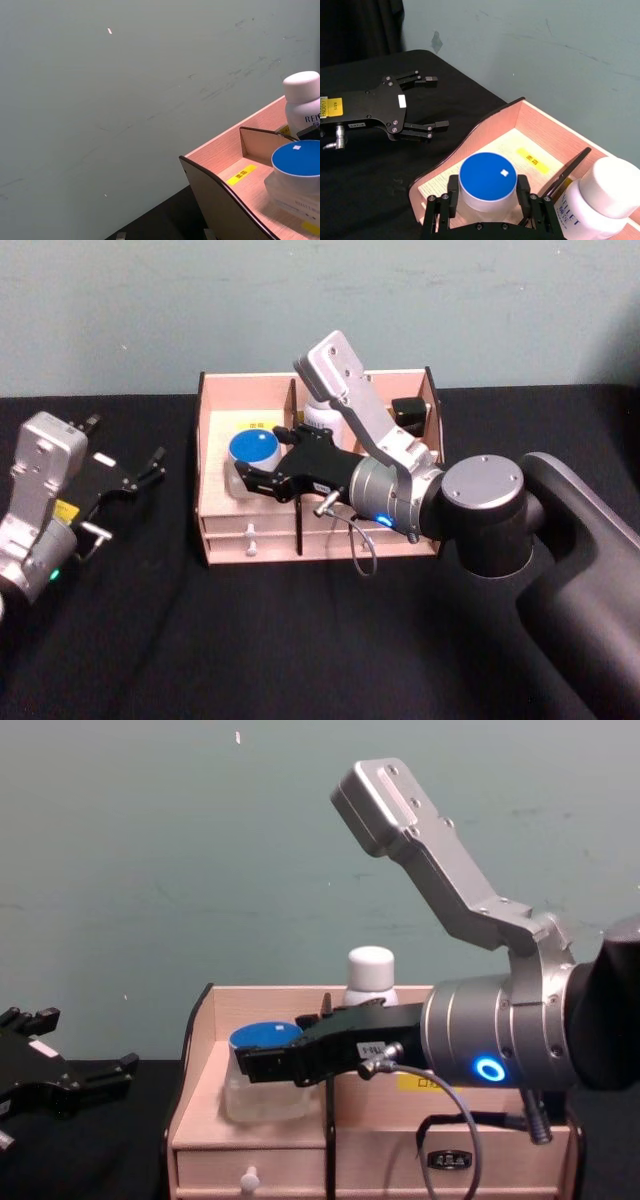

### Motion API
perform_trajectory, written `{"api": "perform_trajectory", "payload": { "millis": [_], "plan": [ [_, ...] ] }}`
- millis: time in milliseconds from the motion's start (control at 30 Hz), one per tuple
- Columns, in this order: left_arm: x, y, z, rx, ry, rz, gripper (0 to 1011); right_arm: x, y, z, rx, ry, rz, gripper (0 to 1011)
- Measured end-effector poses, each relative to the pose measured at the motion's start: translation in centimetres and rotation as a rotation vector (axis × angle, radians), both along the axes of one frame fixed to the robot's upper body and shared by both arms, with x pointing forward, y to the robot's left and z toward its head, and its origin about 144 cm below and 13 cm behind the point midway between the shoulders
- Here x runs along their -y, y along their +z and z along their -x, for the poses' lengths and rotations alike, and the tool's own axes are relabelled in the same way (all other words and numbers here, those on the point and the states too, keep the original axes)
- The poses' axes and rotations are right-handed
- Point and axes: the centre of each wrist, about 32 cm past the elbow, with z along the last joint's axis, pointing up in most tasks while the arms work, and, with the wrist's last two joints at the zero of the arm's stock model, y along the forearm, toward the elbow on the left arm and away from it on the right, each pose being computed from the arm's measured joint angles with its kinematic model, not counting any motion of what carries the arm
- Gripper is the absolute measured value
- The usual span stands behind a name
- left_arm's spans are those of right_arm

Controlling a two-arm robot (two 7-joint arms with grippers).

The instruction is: Pick up the facial cleanser and watermelon frost from the table and place them into the tiered storage box.

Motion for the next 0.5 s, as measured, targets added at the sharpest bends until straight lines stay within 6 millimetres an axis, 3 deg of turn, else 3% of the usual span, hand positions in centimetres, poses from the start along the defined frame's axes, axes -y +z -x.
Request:
{"api": "perform_trajectory", "payload": {
  "millis": [333,500],
  "plan": [
    [0.0,0.0,0.0,0.0,0.0,0.0,1001,0.13,-0.05,0.06,-0.002,-0.003,-0.007,973],
    [0.0,0.0,0.0,0.0,0.0,0.0,1001,0.33,0.2,0.65,0.037,-0.013,-0.045,1000]
  ]
}}
